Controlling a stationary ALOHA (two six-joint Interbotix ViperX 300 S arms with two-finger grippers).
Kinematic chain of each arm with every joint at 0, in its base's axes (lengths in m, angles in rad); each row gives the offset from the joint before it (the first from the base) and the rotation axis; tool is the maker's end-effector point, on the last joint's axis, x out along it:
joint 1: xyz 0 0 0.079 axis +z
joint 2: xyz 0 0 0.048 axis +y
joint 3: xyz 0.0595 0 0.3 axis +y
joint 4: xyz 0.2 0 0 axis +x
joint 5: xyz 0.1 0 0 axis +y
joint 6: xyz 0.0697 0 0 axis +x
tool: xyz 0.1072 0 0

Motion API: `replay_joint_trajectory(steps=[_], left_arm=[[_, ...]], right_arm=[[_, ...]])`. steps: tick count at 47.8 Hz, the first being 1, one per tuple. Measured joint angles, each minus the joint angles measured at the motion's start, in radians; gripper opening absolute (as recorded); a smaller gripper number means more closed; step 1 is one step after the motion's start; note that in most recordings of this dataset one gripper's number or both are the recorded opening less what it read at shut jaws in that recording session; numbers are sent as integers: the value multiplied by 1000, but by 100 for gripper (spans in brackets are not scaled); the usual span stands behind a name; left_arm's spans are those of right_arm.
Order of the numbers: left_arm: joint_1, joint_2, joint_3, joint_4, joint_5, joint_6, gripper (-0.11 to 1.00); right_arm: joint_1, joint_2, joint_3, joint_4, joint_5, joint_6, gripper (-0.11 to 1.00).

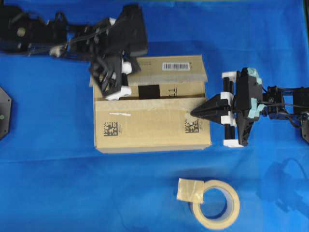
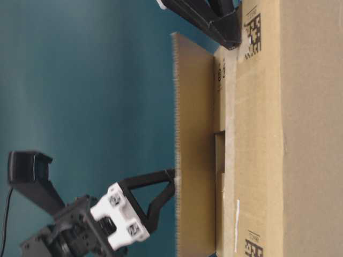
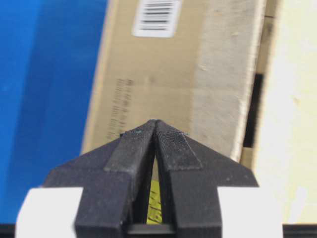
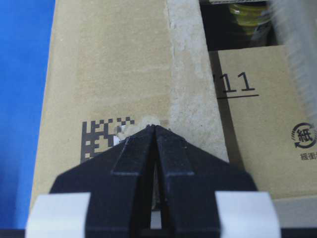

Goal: Close the cardboard box.
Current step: 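Fold the back flap forward over the box with the left gripper, then press the closed top flaps down with both grippers along the seam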

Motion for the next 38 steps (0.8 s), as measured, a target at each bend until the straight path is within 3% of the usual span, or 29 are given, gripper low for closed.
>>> replay_joint_trajectory(steps=[21,38], left_arm=[[-40,-38,224,-3,-324,-115,0],[-40,-38,256,-2,-380,-126,0]], right_arm=[[-31,0,-2,0,-15,0,0],[-55,0,0,0,-20,-2,0]])
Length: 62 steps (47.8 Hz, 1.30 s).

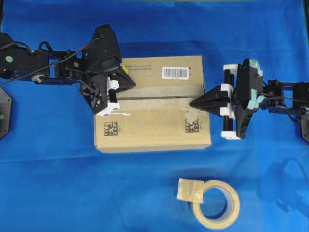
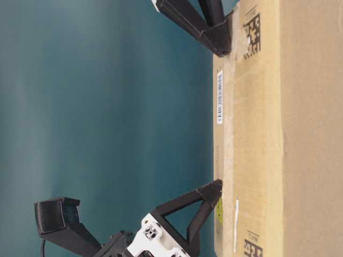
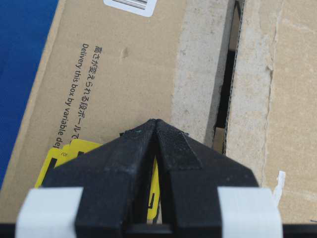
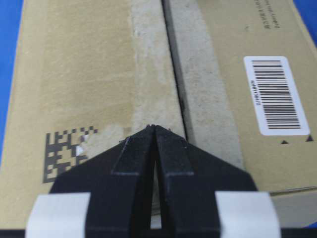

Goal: Close the cardboard box.
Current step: 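Press the closed top flaps down with both grippers along the seam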

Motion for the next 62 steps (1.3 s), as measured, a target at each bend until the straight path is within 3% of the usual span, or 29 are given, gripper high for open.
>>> replay_joint_trajectory(steps=[15,41,52,62], left_arm=[[-6,0,0,-2,0,0,0],[-9,-3,15,-2,-49,-2,0],[-17,-48,80,-2,-181,8,0],[-55,-132,209,-2,-436,17,0]], right_arm=[[-44,2,0,0,-5,0,0],[-51,54,8,0,-12,0,0],[-51,55,6,0,-14,0,0],[-51,55,6,0,-17,2,0]])
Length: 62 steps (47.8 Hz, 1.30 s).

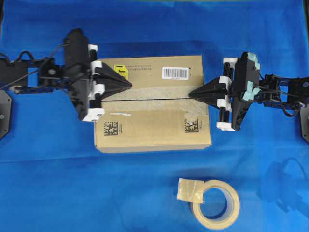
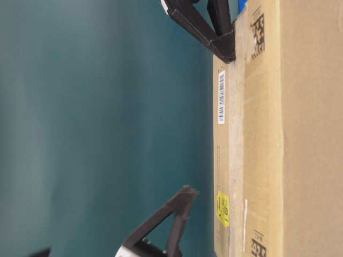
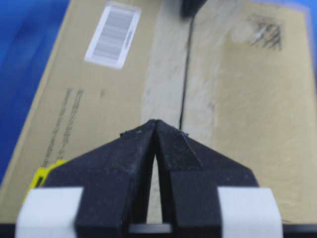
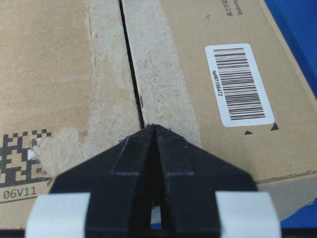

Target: Close the cardboard box.

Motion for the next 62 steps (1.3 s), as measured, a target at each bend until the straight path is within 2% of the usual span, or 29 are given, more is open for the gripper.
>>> replay_joint_trajectory(steps=[10,22,35,62], left_arm=[[-20,-37,163,0,-264,2,0],[-25,-3,255,0,-425,3,0],[-63,67,264,0,-479,31,0],[-60,117,262,-3,-485,32,0]], right_arm=[[0,2,0,0,-3,-2,0],[0,2,0,0,-5,-2,0],[0,2,0,0,-8,-2,0],[0,3,2,0,-6,2,0]])
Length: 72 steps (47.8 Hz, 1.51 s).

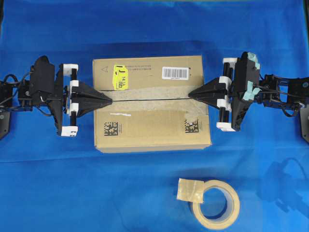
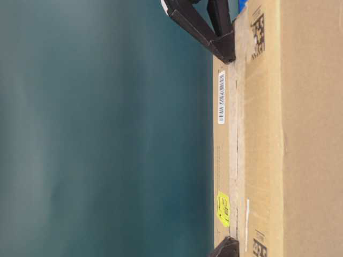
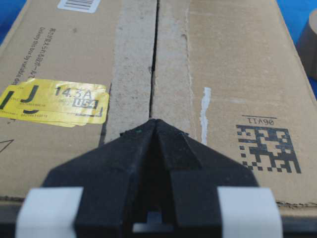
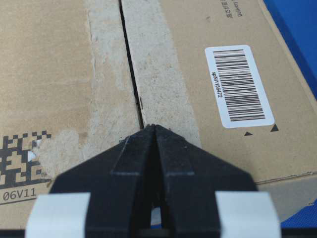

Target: Close the cardboard box.

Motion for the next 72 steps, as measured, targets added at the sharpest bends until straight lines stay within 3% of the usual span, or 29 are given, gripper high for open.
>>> replay_joint_trajectory(steps=[72], left_arm=[[0,3,-6,-2,18,-2,0]], right_arm=[[0,-2,0,0,-2,0,0]])
